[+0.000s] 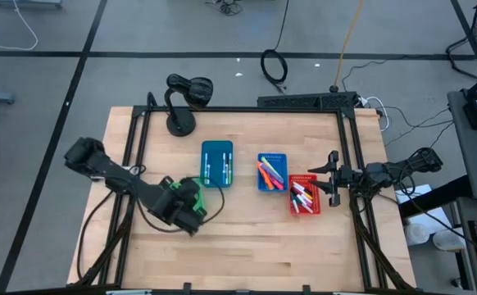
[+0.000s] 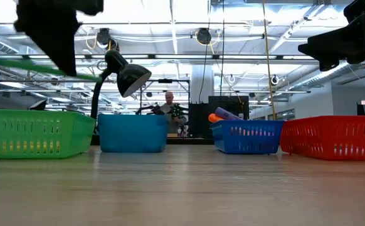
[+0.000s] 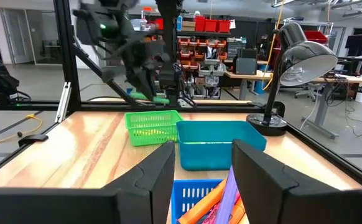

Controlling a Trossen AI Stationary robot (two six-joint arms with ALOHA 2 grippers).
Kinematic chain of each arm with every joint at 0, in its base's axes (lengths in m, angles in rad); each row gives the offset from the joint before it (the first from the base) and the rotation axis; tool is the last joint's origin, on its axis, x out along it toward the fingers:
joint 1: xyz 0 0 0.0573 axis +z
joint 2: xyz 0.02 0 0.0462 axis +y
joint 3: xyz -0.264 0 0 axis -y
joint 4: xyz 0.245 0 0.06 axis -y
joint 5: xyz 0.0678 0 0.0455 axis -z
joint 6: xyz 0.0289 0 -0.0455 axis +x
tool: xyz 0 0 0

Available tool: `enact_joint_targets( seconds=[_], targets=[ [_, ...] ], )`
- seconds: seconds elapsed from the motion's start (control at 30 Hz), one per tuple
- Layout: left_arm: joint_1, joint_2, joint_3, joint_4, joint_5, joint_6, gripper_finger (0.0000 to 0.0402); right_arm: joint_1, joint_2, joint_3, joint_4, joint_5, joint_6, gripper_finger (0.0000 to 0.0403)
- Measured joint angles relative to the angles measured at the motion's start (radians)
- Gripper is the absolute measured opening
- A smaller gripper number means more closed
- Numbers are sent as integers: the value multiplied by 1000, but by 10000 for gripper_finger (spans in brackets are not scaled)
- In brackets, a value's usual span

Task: Pick & Place Markers
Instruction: Put the green pen into the green bin

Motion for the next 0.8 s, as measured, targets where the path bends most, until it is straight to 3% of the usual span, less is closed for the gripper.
enact_joint_targets(
  seconds=[0.2, 0.37, 0.8],
  targets=[
    [44, -91, -259, 276, 6, -95, 18, 0, 0, 0, 0, 0, 0, 146],
    [80, -97, -393, 407, 11, -156, 18, 0, 0, 0, 0, 0, 0, 146],
    [93, -98, -434, 527, 79, -113, 94, 0, 0, 0, 0, 0, 0, 146]
  ],
)
